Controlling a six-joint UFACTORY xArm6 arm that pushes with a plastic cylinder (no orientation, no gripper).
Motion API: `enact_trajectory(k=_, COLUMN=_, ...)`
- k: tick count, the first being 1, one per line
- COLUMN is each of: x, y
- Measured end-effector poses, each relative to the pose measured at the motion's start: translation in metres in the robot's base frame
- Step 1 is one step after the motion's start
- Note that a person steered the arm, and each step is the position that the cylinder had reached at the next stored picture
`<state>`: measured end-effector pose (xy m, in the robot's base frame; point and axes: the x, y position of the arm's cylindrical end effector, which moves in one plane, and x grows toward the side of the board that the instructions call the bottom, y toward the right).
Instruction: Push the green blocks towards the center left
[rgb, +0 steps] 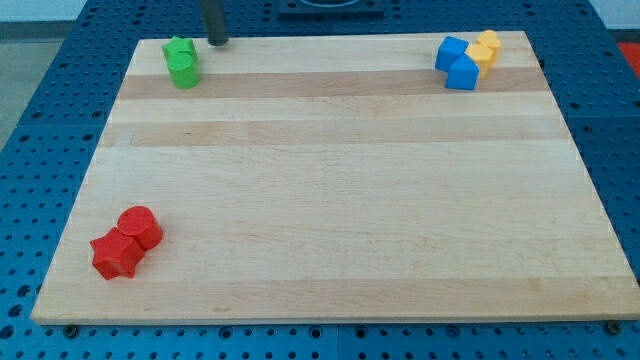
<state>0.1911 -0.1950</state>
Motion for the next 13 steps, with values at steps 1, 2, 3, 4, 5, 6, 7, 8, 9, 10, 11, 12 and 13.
enact_trajectory(k=1, x=0.000, y=-0.027)
enact_trajectory(k=2, x=0.007, y=-0.028)
enact_trajectory(k=3, x=0.023, y=-0.038)
enact_trajectory(k=4, x=0.034, y=-0.052)
enact_trajectory(k=5, x=0.044, y=-0.058)
enact_trajectory(k=6, x=0.055, y=-0.058)
enact_trajectory(k=7, x=0.067, y=-0.058)
enact_trajectory(k=8, x=0.079, y=-0.057)
enact_trajectory(k=9, x=0.091, y=-0.055)
enact_trajectory(k=10, x=0.078, y=-0.055)
enact_trajectory(k=11, x=0.068, y=-0.049)
enact_trajectory(k=12, x=0.072, y=-0.033)
enact_trajectory(k=13, x=0.086, y=-0.030)
